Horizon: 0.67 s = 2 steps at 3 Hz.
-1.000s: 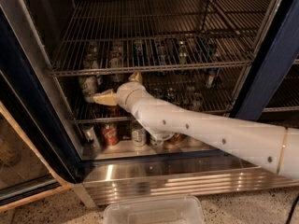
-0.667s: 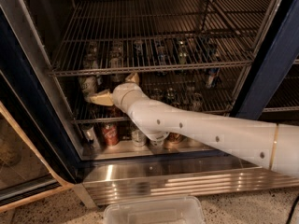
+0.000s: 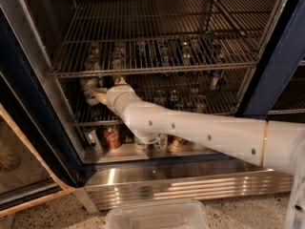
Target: Pick 7up can from middle shelf of fridge
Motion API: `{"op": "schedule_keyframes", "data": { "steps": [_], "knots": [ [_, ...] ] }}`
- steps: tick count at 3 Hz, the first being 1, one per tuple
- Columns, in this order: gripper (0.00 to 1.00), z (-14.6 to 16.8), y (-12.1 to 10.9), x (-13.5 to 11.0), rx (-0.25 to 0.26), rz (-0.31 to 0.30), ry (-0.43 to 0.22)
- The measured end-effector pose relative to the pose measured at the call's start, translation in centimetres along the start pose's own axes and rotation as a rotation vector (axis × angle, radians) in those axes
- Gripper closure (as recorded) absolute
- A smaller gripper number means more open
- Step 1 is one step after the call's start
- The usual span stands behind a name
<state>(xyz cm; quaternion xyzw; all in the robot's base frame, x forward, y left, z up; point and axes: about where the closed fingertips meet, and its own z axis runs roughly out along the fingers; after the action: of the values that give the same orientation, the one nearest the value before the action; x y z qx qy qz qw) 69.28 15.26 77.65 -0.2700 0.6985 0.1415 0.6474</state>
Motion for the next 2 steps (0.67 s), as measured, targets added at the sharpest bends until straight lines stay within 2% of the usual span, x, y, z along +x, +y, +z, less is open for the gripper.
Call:
{"op": "schedule_keyframes", "data": {
  "steps": [1, 2],
  "knots": [
    [0.41, 0.94, 1.02, -0.26, -0.018, 0.006, 0.001],
    [0.25, 0.51, 1.5, -0.55, -0.016, 0.016, 0.001]
  ]
}}
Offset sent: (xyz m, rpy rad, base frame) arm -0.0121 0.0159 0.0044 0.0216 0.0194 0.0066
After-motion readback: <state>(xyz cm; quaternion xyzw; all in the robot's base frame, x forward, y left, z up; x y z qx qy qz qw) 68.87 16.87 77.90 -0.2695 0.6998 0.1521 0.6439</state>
